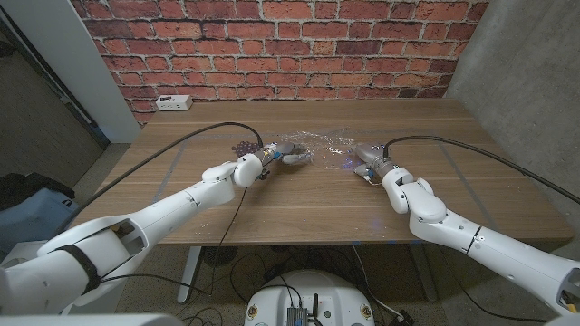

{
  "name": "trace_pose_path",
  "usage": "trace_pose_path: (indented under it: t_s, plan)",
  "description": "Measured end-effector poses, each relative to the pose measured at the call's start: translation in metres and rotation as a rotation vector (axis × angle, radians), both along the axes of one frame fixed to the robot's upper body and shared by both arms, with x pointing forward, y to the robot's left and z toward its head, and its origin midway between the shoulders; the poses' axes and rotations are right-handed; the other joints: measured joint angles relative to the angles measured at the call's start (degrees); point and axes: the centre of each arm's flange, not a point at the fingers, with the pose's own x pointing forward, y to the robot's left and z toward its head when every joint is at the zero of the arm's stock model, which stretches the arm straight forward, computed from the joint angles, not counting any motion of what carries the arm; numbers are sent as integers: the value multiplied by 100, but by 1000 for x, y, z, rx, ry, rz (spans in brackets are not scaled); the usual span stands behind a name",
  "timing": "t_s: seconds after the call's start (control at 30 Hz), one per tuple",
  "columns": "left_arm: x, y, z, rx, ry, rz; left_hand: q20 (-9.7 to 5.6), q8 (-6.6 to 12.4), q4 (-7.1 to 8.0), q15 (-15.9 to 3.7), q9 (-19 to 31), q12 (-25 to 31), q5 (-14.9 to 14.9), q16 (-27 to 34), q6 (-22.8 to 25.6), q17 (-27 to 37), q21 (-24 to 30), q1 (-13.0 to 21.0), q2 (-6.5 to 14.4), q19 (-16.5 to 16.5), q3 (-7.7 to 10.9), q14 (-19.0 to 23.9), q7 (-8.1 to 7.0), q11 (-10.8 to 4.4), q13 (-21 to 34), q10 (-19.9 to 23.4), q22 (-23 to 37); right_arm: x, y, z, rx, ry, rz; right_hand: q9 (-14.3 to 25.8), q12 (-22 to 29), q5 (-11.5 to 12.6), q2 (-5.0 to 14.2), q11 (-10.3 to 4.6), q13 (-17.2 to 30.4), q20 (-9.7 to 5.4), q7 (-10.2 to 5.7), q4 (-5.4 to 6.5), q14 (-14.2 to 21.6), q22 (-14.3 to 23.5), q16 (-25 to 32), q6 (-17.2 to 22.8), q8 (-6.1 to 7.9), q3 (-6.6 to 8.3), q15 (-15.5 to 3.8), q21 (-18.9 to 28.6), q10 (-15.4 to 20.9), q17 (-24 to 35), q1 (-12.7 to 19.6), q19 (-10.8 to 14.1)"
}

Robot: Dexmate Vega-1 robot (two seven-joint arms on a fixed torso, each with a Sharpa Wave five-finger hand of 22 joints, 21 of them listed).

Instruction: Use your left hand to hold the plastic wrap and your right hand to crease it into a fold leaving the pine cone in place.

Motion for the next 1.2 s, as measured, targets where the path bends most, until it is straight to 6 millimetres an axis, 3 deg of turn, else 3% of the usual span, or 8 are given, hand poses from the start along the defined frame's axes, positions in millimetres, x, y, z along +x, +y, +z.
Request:
trace_pose_path:
  t_s: [0.43, 0.67, 0.9, 0.97, 1.03, 1.2]
  plan:
    - [-3, -1, 0, 1, 1, -1, 30, 0, 0, 0, 0, 0, 0, 0, 0, 1, -3, -66, 5, -31, 0, 0, 0, 0, 0, 0, 2, 10, 11, 1, -40, -71, 32, 0, 81, 44, -18, -89, -8, -51, -69, -40, 121, 0, 25, 179, 107, 40, 14, 1, 97, 27, 40, 52]
    - [-5, 1, 0, -2, 0, 0, 30, 0, 0, 0, 0, 0, 0, 0, 0, 1, -3, -66, 5, -31, 0, 0, 0, 31, 0, -31, 32, 19, 20, 2, -64, -106, 49, -29, 186, 113, 105, -140, -34, -138, -142, -104, 376, 0, 136, 465, 213, 229, -4, 24, 380, 51, 368, 139]
    - [-7, 2, -1, -5, -1, 3, 29, 0, 0, 0, 0, 0, 0, 0, 0, 2, -3, -111, 6, -30, 0, 0, 0, 31, 0, -31, 45, 27, 25, 3, -73, -145, 58, -28, 292, 122, 220, -154, -61, -219, -208, -106, 746, 1, 403, 951, 324, 287, -44, 90, 775, 216, 657, 271]
    - [-8, 3, -1, -6, -1, 4, 29, 0, 0, 0, 0, 0, 0, 0, 0, 2, -3, -111, 6, -30, 0, 0, 0, 31, 0, -31, 45, 29, 26, 4, -75, -157, 61, -28, 347, 89, 263, -172, -71, -246, -230, -105, 888, 1, 524, 1168, 378, 286, -48, 101, 922, 312, 757, 352]
    - [-8, 3, -1, -6, -2, 5, 29, 0, 15, 0, 0, 0, 0, 0, 0, 2, -3, -111, 6, -30, -15, 0, 0, 31, 0, -31, 44, 30, 27, 4, -77, -162, 63, -28, 420, 23, 352, -185, -87, -276, -208, -58, 1066, 14, 700, 1661, 514, 235, -66, 162, 1196, 458, 847, 381]
    - [-10, 4, -1, -8, -3, 8, 29, 0, 17, 0, 0, 0, 0, 0, 0, 2, -2, -111, 5, -29, -17, 0, 0, 31, 0, -31, 38, 32, 30, 6, -80, -195, 85, 11, 528, -80, 481, -253, -113, -315, 120, -10, 1301, 43, 957, 3077, 952, 127, -95, 248, 1739, 729, 1038, 421]
